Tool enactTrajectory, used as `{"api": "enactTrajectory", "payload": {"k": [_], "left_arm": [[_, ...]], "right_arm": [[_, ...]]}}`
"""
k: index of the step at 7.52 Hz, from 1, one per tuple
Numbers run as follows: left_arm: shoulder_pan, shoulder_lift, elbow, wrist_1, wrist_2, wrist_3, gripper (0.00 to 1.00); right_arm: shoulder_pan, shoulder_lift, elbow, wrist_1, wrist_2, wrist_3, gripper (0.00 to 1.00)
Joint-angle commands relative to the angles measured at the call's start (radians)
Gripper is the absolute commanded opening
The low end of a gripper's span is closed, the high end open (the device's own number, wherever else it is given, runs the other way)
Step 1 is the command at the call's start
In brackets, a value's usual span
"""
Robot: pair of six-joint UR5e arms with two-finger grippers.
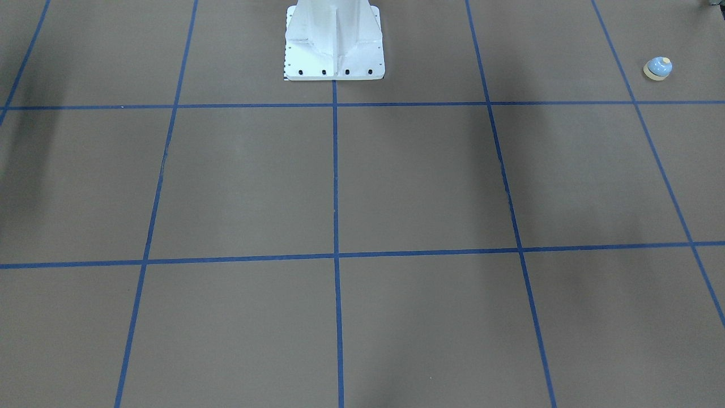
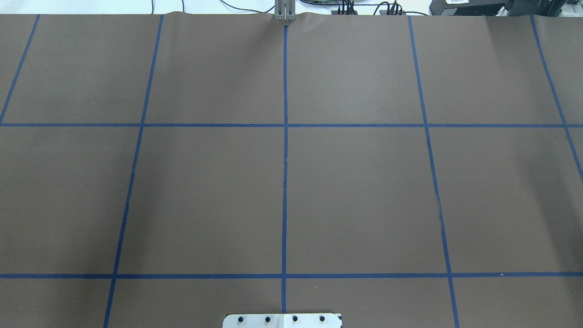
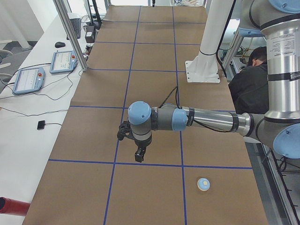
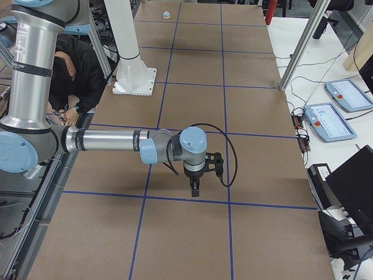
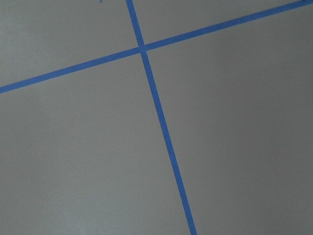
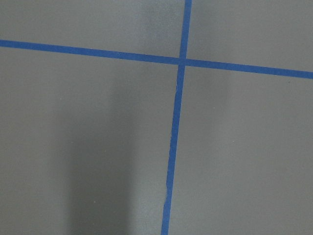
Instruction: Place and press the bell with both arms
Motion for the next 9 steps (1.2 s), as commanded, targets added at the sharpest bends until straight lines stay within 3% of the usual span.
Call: {"api": "enactTrajectory", "payload": {"k": [1,9], "left_arm": [[0.0,0.0,0.004,-0.001,0.002,0.002,1.0],[0.002,-0.069,0.023,-0.038,-0.001,-0.001,1.0]], "right_arm": [[-0.002,0.002,0.002,0.0,0.0,0.0,1.0],[-0.005,0.01,0.0,0.029,0.006,0.003,1.0]]}}
